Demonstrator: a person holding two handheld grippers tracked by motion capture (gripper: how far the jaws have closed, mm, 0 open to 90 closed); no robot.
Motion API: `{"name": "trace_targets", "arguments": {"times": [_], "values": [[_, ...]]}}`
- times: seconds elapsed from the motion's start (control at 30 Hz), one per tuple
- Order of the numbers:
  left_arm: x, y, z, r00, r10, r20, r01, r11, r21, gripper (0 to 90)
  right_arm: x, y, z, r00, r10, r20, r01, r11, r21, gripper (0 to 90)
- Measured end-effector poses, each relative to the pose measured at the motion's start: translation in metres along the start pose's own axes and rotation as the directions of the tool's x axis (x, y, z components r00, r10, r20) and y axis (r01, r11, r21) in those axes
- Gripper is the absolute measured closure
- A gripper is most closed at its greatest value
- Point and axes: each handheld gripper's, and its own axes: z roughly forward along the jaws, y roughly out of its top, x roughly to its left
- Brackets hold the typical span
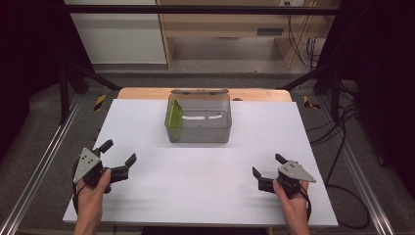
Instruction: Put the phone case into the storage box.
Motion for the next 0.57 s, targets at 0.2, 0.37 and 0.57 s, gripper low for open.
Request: {"name": "trace_targets", "arguments": {"times": [0.2, 0.37, 0.57], "values": [[-0.003, -0.004, 0.003, 0.9998, 0.005, 0.017, -0.006, 0.9999, 0.009, 2.0, -0.010, 0.000, -0.005, 0.9994, 0.034, 0.005, -0.034, 0.999, -0.030, 4.4], [-0.006, -0.006, 0.006, 0.9995, 0.003, 0.031, -0.003, 0.9998, 0.019, 2.1, -0.020, 0.000, -0.009, 0.9980, 0.060, 0.019, -0.059, 0.996, -0.061, 4.3], [-0.015, -0.009, 0.015, 0.9987, -0.005, 0.052, 0.004, 0.9997, 0.026, 2.1, -0.030, -0.002, -0.012, 0.9934, 0.098, 0.059, -0.093, 0.992, -0.080, 4.3]]}}
